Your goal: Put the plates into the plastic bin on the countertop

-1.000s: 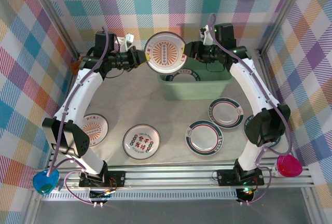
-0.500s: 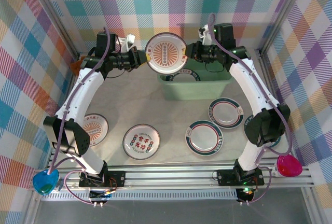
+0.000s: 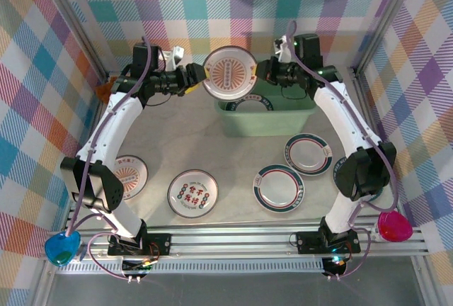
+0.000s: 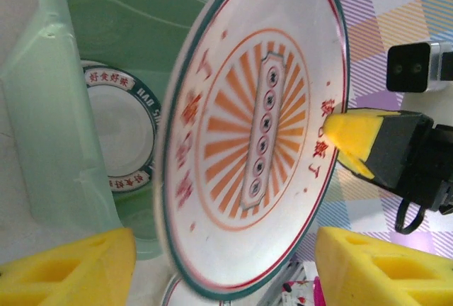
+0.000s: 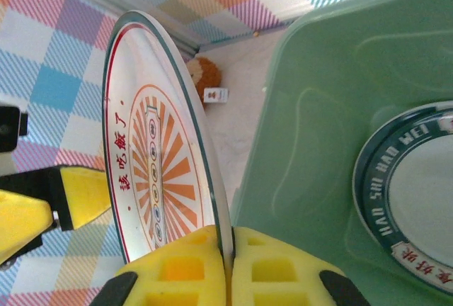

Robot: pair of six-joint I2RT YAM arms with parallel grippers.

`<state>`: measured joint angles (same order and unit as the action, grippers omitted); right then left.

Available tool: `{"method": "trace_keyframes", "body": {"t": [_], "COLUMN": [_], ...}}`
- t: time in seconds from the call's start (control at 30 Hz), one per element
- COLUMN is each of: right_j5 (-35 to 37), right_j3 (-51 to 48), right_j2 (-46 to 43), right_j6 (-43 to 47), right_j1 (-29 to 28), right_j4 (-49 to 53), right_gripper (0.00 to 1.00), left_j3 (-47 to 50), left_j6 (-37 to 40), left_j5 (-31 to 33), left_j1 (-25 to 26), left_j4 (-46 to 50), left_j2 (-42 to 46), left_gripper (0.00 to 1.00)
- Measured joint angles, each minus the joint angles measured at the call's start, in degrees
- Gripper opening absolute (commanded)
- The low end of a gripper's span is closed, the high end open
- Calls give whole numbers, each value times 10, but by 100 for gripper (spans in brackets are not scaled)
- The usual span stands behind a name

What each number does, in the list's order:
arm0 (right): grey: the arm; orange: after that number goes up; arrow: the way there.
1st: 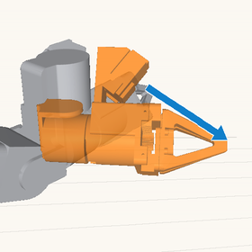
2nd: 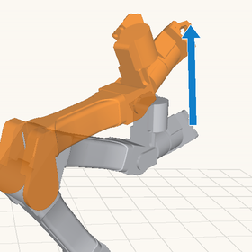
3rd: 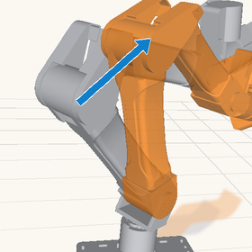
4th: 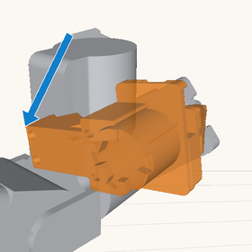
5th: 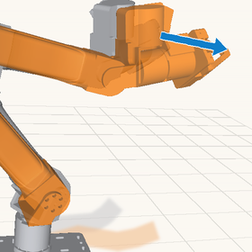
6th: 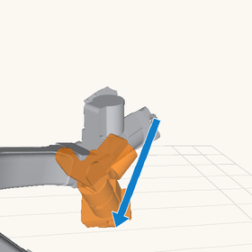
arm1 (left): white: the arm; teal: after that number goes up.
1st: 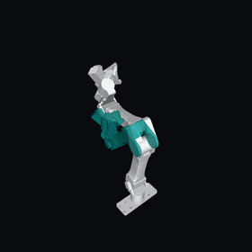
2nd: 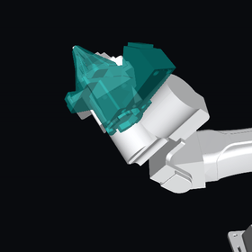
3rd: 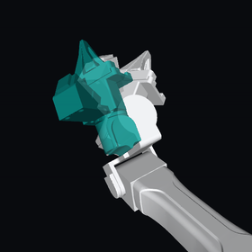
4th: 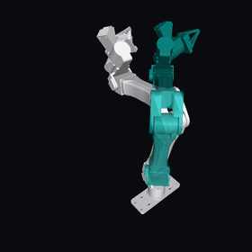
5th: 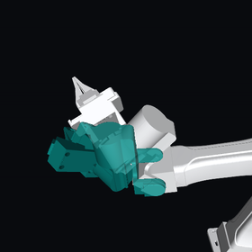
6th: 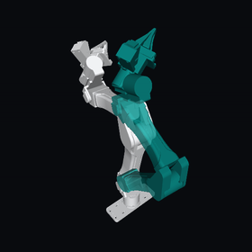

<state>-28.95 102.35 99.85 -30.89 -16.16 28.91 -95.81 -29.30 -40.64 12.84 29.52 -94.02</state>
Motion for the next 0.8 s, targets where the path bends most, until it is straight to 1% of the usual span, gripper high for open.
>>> {"method": "trace_keyframes", "body": {"t": [0.2,0.37,0.6,0.8], "right_j5": [16,42,56,60], "right_j3": [0,23,40,28], "right_j2": [5,38,102,134], "right_j6": [-2,26,79,94], "right_j1": [54,85,83,82], "right_j4": [-1,32,89,99], "right_gripper": [0,0,0,0], "left_j3": [0,16,39,39], "left_j6": [0,0,5,12], "left_j5": [22,31,35,37], "left_j1": [-20,-48,-57,-61], "left_j4": [-13,-27,-24,-12], "left_j2": [0,-1,-38,-59], "left_gripper": [73,73,72,72]}}
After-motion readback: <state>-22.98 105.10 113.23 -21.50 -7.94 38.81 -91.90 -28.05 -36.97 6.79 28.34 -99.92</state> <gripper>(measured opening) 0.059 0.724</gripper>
